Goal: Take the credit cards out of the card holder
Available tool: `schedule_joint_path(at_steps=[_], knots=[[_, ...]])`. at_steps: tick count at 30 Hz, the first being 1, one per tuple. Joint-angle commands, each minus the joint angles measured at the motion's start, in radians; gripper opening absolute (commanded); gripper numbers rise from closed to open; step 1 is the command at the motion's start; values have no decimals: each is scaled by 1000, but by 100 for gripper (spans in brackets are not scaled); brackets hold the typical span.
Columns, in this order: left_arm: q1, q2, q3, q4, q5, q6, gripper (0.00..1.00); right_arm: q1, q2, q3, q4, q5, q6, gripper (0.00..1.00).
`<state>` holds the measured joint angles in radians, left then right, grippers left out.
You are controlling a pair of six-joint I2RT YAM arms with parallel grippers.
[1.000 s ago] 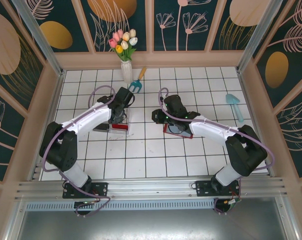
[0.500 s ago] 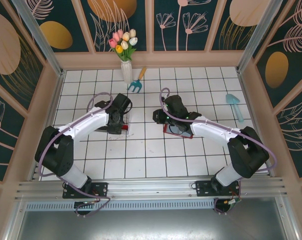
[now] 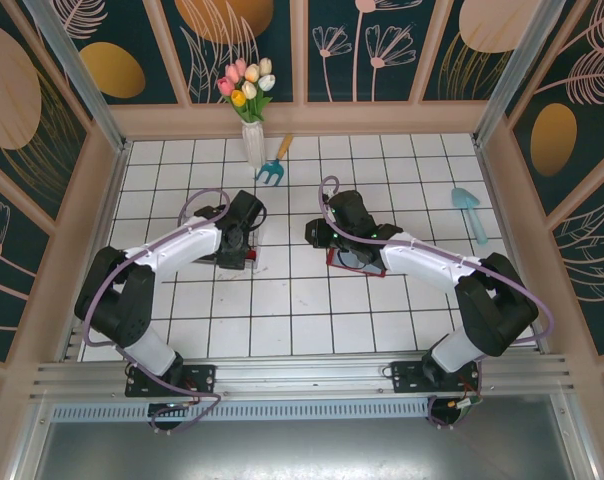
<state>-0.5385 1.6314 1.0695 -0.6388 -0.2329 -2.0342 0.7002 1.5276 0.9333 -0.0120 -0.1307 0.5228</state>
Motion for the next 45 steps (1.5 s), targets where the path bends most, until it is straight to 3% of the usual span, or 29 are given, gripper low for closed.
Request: schedule_joint_path(at_steps=[1,10,17,22,27,31,32,36,40,42,45], knots=[[6,-3,-43,110,-56,22,60,5,-12,7,-15,17,-3,20],[5,-32,-56,218,-175,83,59,5,3,13,-9,5,-1,20],[5,-76,-71,235,-140,167,59,5,-12,16,-25,21,-8,20],[5,-163,-66,203,-143,331,61,-2,-78,25,-71,93,-31,32],[6,-265,-43,198,-226,624,67,-17,-187,20,-134,255,-47,77],[5,-346,-34,210,-319,876,93,-42,-286,-2,-181,410,-66,99],[5,-373,-43,230,-347,937,98,-57,-316,-18,-183,447,-72,99],[5,-472,-154,364,-597,1163,99,-141,-431,-128,-113,519,-143,99],[7,-576,-376,720,-789,1539,99,-176,-518,-288,77,700,-252,99],[41,-583,-460,866,-762,1714,99,-213,-536,-372,185,760,-316,99],[134,-519,-506,930,-685,1769,99,-301,-519,-427,261,775,-376,99]])
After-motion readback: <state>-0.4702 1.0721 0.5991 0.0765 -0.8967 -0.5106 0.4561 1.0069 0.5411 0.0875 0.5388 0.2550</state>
